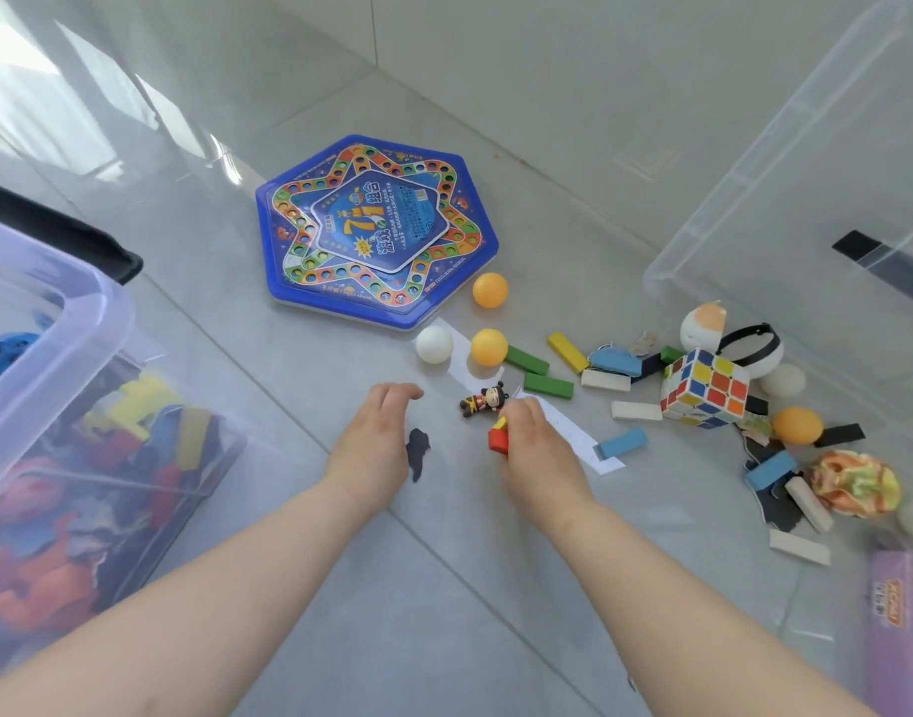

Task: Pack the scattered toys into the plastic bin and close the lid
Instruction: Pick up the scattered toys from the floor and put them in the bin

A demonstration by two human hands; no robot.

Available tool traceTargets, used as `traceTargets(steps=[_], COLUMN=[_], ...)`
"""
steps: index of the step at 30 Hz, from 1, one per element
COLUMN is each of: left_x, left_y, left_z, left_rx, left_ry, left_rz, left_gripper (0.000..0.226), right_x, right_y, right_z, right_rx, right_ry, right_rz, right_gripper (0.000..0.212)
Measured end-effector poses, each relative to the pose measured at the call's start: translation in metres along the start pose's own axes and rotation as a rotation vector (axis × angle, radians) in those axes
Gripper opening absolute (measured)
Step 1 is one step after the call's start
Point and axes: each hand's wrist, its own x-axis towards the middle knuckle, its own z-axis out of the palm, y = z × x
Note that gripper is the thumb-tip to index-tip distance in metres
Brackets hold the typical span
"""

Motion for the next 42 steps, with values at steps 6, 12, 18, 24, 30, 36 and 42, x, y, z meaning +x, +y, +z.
traceTargets(steps=[6,12,18,24,30,36,42], left_x=[0.001,-0.005,-0.01,-0.013,-0.029,-0.055,-0.108], left_y=[0.001,-0.004,-0.008,-0.006,-0.007,0.044,0.017], left_z=[0.01,0.013,0.012,0.012,-0.007,-0.092,-0.23], left_rx=[0.395,0.431,0.461,0.289,0.262,-0.112,-0.296], left_ry=[-0.191,-0.12,-0.257,-0.274,-0.156,0.163,0.554], left_rz=[-0.016,0.054,0.081,0.059,0.134,0.4,0.34], left_gripper=[0.034,0.053,0.058,0.029,0.028,0.023,0.023], right_x=[0.021,0.02,0.007,-0.007,-0.026,-0.034,-0.043], right_y=[-0.003,-0.004,0.003,0.009,-0.004,-0.07,-0.19], right_z=[-0.009,0.003,-0.002,-0.005,-0.019,-0.056,-0.094], right_rx=[-0.167,-0.266,-0.288,-0.277,-0.129,0.186,0.49], right_ry=[-0.061,-0.096,-0.097,-0.117,0.009,0.31,0.449], right_rz=[-0.099,-0.095,0.017,0.065,0.021,-0.227,-0.607], right_gripper=[0.056,0.046,0.039,0.034,0.032,0.028,0.022])
